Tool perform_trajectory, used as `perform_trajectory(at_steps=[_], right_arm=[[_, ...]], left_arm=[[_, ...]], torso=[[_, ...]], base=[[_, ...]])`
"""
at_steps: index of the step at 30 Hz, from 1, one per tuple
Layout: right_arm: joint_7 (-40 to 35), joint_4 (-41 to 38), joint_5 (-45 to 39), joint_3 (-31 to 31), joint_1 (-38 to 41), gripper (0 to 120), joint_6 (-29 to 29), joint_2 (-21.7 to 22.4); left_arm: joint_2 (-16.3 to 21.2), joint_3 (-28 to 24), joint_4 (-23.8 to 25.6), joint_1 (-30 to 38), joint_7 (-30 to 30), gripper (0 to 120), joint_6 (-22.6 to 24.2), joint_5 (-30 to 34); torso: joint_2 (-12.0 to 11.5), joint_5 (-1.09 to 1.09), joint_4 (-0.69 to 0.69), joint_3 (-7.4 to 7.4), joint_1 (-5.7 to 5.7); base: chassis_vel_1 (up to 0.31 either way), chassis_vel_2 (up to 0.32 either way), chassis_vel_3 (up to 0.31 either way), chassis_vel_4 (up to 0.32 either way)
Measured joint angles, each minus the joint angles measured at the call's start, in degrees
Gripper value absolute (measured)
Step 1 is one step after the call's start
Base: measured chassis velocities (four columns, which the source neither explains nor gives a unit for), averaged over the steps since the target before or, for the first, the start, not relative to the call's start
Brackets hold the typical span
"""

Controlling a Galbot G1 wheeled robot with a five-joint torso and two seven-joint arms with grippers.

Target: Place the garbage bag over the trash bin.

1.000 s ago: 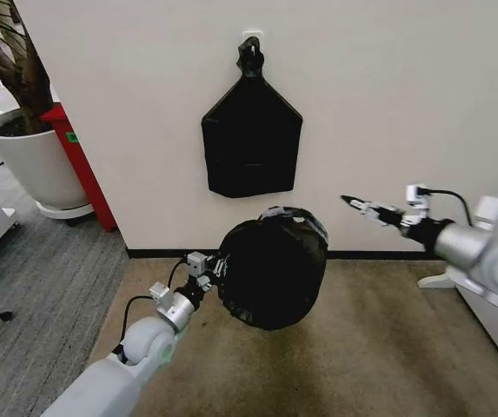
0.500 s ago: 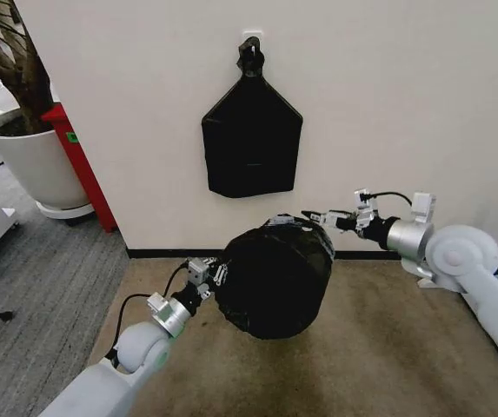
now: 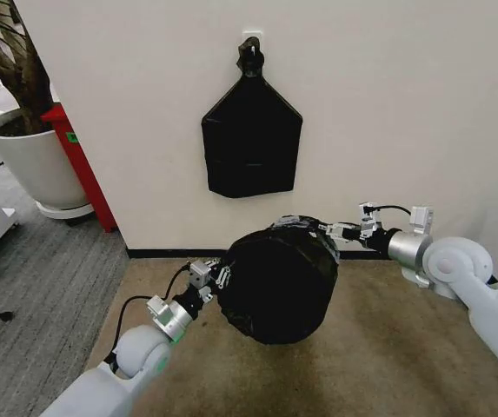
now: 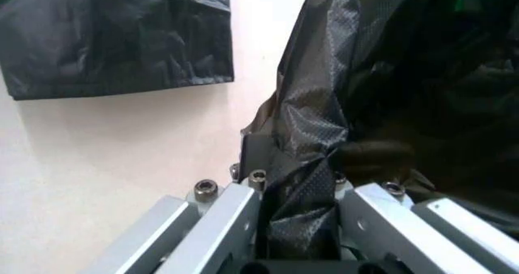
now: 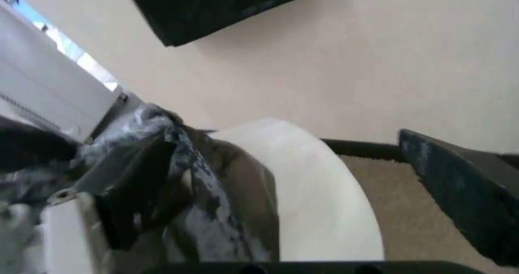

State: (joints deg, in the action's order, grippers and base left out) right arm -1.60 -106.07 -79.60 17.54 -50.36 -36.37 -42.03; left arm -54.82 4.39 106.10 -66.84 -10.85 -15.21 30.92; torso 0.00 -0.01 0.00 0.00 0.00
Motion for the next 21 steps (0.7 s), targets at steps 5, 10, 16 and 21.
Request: perform_trajectory(at_steps=[5, 10, 16, 21], right_arm=[[-0.8, 2.8, -1.0, -0.5, 0.6, 74, -1.0, -0.9], [0.5, 4.3, 1.2, -0.5, -1.0, 76, -1.1, -1.2], [1.4, 5.5, 2.3, 0.1, -1.8, 85, -1.0, -1.3], [1.2, 3.4, 1.5, 3.5, -3.3, 95, 1.1, -1.1]], left_arm=[[0.5, 0.2, 1.3, -0.9, -0.3, 1, 0.0, 0.3], [1.1, 0.5, 2.1, -0.8, -0.3, 1, 0.0, 0.8], [1.1, 0.5, 2.5, -0.7, -0.3, 1, 0.1, 1.4], [1.0, 0.5, 2.2, -0.7, 0.1, 1, 0.5, 2.6]], torso=[[0.0, 0.02, 0.01, 0.0, 0.0], [0.0, 0.02, 0.0, 0.0, 0.0], [0.0, 0.01, 0.01, 0.0, 0.0], [0.0, 0.01, 0.0, 0.0, 0.0]], base=[[0.0, 0.0, 0.0, 0.0], [0.0, 0.0, 0.0, 0.0], [0.0, 0.0, 0.0, 0.0], [0.0, 0.0, 0.0, 0.0]])
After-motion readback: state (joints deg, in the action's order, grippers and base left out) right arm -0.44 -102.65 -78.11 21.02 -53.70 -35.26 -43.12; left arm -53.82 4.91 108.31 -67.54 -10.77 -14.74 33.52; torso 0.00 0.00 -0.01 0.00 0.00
